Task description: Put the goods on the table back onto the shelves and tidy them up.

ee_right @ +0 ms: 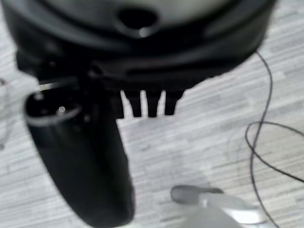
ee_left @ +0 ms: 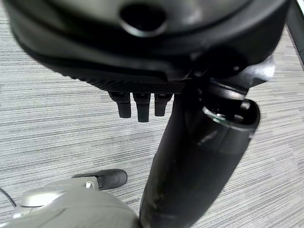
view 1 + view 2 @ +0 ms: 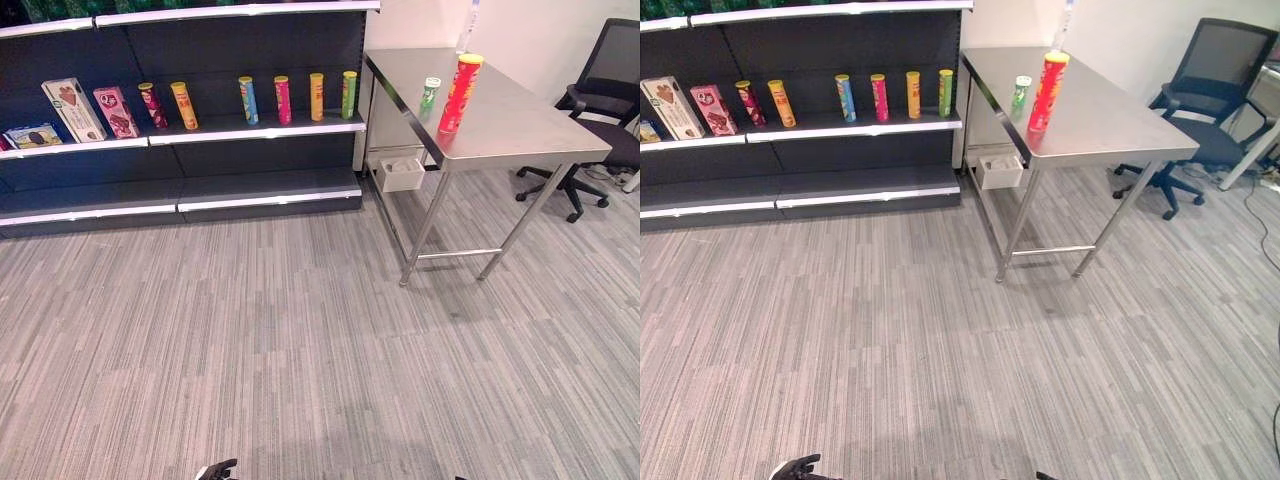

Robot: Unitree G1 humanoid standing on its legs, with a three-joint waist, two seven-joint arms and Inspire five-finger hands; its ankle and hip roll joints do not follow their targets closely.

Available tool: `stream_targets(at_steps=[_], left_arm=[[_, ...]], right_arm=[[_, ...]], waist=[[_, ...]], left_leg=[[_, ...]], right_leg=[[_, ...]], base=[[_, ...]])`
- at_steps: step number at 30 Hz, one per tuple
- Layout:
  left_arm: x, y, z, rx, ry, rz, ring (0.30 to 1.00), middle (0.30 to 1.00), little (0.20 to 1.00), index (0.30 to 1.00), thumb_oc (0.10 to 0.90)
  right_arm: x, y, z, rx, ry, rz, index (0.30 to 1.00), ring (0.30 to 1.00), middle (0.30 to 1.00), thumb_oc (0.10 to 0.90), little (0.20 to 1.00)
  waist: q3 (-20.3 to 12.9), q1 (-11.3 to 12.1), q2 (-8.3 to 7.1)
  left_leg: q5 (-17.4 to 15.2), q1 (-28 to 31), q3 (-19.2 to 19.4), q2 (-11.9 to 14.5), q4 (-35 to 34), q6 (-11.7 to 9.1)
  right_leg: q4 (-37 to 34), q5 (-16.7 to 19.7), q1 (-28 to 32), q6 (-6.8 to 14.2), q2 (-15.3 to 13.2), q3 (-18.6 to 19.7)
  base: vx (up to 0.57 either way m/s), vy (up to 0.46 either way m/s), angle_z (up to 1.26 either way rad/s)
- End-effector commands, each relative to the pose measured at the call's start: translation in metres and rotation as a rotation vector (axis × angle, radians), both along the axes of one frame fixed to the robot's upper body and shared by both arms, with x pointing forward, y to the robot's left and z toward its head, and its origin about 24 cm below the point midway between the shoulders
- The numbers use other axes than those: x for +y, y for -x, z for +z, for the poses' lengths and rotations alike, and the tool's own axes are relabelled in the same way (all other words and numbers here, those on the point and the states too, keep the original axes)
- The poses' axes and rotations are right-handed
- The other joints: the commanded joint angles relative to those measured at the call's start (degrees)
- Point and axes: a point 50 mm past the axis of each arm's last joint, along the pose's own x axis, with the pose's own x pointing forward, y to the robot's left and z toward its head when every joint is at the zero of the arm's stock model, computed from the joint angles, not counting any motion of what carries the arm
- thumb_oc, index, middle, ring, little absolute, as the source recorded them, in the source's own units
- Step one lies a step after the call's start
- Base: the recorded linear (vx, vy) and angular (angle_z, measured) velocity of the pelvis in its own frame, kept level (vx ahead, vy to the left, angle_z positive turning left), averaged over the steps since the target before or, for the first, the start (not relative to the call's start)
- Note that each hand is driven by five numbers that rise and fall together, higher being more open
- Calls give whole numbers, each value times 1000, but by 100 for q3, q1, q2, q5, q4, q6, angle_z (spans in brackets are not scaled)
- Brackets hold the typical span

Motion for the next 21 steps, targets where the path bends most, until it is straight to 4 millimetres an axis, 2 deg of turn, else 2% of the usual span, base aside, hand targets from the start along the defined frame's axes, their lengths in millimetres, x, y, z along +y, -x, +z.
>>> stream_targets(at_steps=[1,16,21], left_arm=[[-3,-32,7,-95,-24,-53,900,900,900,900,800],[-2,-31,7,-86,-23,-41,900,900,900,900,800],[-2,-36,9,-107,-4,-10,900,900,900,900,800]], right_arm=[[-18,-11,8,-54,68,-1,900,900,900,800,900],[-15,-6,6,-36,59,-5,900,900,900,800,900],[-16,-7,6,-22,57,20,900,900,900,800,900]], waist=[[-70,121,-110],[-46,70,-84],[37,89,-145]], left_leg=[[-510,237,195,405,-23,-563],[-531,212,208,401,0,-560],[-624,104,161,421,198,-570]], right_leg=[[80,-503,93,1081,-410,39],[128,-522,49,1081,-418,72],[234,-545,-45,1050,-398,120]], base=[[0,0,0],[0,0,0],[6,-58,0]])
